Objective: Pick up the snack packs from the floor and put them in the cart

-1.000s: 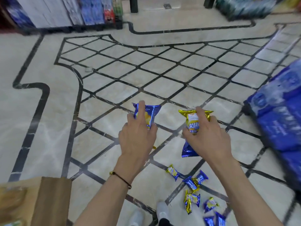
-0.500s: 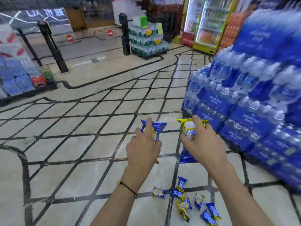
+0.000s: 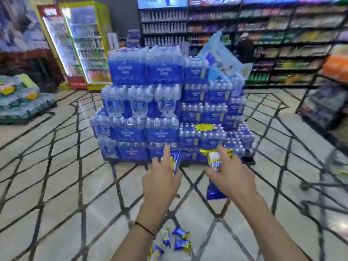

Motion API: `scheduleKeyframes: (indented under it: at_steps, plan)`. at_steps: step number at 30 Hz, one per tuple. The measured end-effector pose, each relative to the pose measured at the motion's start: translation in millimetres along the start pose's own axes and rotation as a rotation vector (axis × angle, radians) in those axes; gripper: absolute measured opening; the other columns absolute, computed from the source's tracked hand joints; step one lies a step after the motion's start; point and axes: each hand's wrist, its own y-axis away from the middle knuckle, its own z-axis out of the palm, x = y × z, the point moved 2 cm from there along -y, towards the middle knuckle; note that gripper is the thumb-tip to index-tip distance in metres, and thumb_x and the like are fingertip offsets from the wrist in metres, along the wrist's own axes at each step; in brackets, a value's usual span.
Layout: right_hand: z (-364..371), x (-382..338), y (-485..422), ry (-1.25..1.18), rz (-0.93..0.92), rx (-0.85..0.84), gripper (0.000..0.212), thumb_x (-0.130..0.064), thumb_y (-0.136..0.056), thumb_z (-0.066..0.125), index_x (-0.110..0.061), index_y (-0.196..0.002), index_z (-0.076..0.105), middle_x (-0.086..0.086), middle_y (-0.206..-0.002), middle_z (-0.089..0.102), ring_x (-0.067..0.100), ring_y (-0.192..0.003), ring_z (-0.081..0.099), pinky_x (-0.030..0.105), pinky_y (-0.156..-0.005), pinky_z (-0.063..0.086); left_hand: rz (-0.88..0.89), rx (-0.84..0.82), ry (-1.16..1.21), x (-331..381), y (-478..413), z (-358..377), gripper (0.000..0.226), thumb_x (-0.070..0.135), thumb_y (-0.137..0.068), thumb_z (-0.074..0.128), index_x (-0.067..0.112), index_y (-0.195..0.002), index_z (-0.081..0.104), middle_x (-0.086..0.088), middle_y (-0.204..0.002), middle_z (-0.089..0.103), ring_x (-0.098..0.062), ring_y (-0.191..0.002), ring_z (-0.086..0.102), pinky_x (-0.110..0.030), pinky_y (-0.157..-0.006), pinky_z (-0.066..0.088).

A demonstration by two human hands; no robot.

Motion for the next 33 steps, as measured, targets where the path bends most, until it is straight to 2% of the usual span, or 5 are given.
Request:
scheduleKeyframes:
  at_steps: [9, 14, 18, 23, 33]
  plan:
    - [-97, 284, 34, 0.011, 0.401, 0.114, 0.068, -0.06, -0.087, 0.05, -0.034, -0.142, 0.021, 0.011, -0.118, 0.051, 0.037, -0.1, 0.059, 0.041, -0.075, 0.048, 0.37, -0.132, 0.125, 293, 50, 102, 0.078, 0.052, -0.09, 0.054, 0.041, -0.152, 0.009, -0.003, -0.118, 0.051, -0.031, -0.098, 0.062, -0.04, -0.075, 0.052]
    - [-141, 409, 60, 0.056, 0.565, 0.162, 0.066, -0.059, -0.088, 0.05, -0.033, -0.142, 0.022, 0.011, -0.118, 0.052, 0.035, -0.099, 0.059, 0.039, -0.067, 0.046, 0.556, -0.196, 0.207, 433, 87, 149, 0.075, 0.051, -0.092, 0.052, 0.04, -0.152, 0.008, -0.003, -0.124, 0.049, -0.029, -0.104, 0.061, -0.037, -0.07, 0.039]
    - [-161, 493, 64, 0.117, 0.713, 0.188, 0.07, -0.063, -0.089, 0.046, -0.035, -0.146, 0.016, 0.011, -0.122, 0.052, 0.035, -0.1, 0.059, 0.037, -0.064, 0.04, 0.656, -0.235, 0.219, 513, 101, 187, 0.076, 0.053, -0.091, 0.052, 0.041, -0.151, 0.008, -0.003, -0.118, 0.05, -0.029, -0.1, 0.062, -0.036, -0.068, 0.041]
    - [-167, 580, 42, 0.121, 0.819, 0.205, 0.07, -0.063, -0.089, 0.046, -0.036, -0.146, 0.016, 0.011, -0.128, 0.051, 0.034, -0.105, 0.059, 0.039, -0.07, 0.045, 0.736, -0.299, 0.283, 598, 91, 253, 0.071, 0.052, -0.091, 0.052, 0.042, -0.149, 0.011, -0.002, -0.115, 0.053, -0.028, -0.096, 0.063, -0.037, -0.068, 0.045]
    - [-191, 754, -103, 0.105, 0.936, 0.204, 0.067, -0.06, -0.087, 0.051, -0.037, -0.142, 0.02, 0.008, -0.117, 0.054, 0.033, -0.101, 0.059, 0.04, -0.076, 0.049, 0.825, -0.392, 0.391, 793, 6, 387, 0.075, 0.053, -0.089, 0.054, 0.044, -0.149, 0.01, -0.001, -0.11, 0.054, -0.028, -0.093, 0.063, -0.037, -0.069, 0.051]
